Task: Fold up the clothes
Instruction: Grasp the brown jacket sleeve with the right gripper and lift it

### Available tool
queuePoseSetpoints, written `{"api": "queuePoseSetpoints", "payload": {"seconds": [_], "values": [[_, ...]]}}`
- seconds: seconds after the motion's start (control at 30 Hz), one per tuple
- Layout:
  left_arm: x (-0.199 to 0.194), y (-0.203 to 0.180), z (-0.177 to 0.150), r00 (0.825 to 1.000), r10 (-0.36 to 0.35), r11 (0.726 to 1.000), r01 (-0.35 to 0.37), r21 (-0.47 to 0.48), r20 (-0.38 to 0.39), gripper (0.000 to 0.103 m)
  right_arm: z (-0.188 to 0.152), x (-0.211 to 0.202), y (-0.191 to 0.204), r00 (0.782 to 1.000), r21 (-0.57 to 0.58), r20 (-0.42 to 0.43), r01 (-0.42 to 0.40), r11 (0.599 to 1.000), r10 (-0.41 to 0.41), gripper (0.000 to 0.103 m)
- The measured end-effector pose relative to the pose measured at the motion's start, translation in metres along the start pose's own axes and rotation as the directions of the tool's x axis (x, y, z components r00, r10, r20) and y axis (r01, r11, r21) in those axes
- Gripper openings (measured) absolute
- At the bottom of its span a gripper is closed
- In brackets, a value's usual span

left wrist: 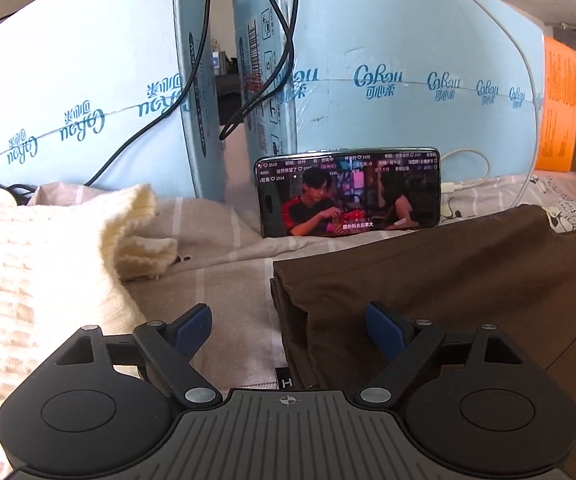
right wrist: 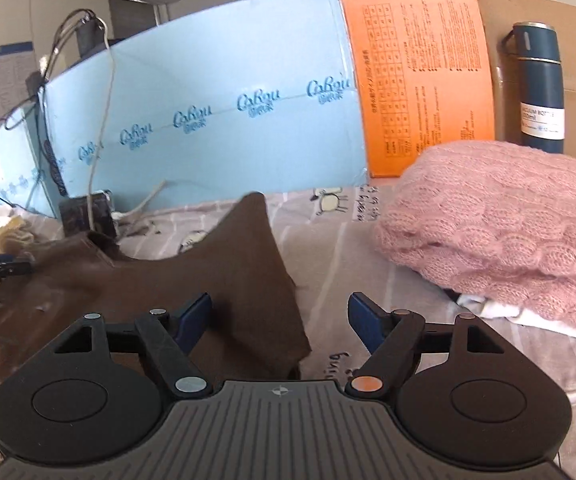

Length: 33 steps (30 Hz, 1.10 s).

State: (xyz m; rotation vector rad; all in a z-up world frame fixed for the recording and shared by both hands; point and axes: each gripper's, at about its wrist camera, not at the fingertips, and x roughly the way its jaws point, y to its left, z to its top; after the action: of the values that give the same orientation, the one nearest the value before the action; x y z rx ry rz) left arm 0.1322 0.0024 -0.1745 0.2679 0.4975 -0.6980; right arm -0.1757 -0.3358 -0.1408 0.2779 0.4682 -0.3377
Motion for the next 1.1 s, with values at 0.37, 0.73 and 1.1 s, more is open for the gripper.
{"api": "queuePoseSetpoints", "payload": {"seconds": [0.37, 0.73, 1.1], "values": [[-0.065, 0.020, -0.026, 0.995, -0.104, 0.914, 0.097, -0.395, 0.004, 0.094, -0.025, -0.080, -0.003, 1.000, 0.479, -0.017, 0.013, 0.878, -0.005, 0.091], [-0.067, 0.014, -0.048, 0.977, -0.213, 0.858, 0.186, -0.479, -0.002, 0.094, -0.047, -0.057, 0.002, 0.985, 0.721, -0.031, -0.094, 0.687, 0.168, 0.091], [-0.068, 0.000, -0.047, 0.976, -0.218, 0.887, 0.209, -0.412, 0.026, 0.088, -0.043, -0.005, 0.004, 0.991, 0.734, 0.128, -0.113, 0.670, 0.027, 0.033]]}}
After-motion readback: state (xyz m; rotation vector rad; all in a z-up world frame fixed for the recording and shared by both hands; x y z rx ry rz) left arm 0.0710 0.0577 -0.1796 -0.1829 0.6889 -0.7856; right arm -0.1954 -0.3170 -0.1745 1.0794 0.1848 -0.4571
